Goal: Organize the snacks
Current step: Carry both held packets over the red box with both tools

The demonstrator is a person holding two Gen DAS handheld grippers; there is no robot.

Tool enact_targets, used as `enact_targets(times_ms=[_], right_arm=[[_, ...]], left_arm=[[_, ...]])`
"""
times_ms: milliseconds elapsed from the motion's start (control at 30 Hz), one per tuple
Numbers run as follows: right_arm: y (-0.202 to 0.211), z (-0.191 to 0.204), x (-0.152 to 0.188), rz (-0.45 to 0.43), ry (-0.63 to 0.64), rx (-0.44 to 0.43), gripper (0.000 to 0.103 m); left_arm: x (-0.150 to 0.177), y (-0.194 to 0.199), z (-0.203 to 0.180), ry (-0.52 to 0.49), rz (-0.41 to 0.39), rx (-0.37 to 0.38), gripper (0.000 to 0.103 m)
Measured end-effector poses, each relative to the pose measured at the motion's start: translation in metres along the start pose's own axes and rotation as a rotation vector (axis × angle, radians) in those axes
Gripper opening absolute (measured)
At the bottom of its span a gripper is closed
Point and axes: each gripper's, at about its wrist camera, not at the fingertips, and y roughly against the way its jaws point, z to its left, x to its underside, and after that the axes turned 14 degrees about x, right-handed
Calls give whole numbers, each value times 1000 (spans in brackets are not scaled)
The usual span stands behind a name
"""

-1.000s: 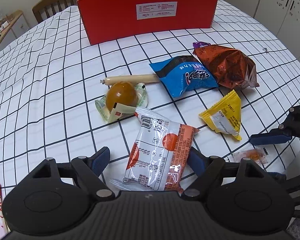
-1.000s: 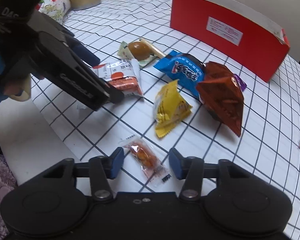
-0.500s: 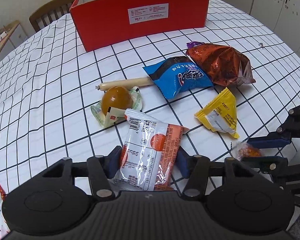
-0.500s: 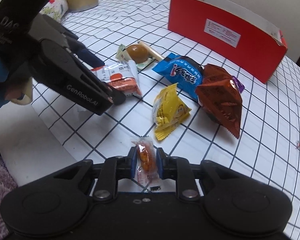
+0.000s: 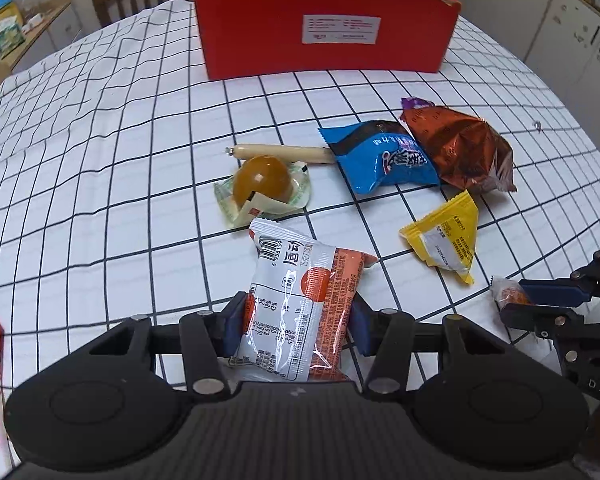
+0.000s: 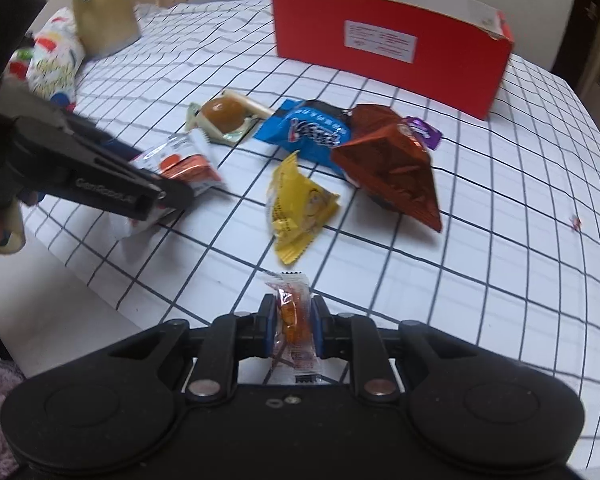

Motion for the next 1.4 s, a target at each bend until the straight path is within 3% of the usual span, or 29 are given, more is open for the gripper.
enact_targets(times_ms=[267, 700, 1400], right_arm=[[19, -16, -8, -16, -94, 23, 16], [63, -37, -41, -118, -185, 51, 16], [89, -81, -116, -272, -228, 76, 15]], left_arm=[[-2, 24, -4, 39, -37, 10, 51], [-26, 62, -24, 56, -102, 29, 51], [-115, 89, -41, -15, -260, 21, 51]])
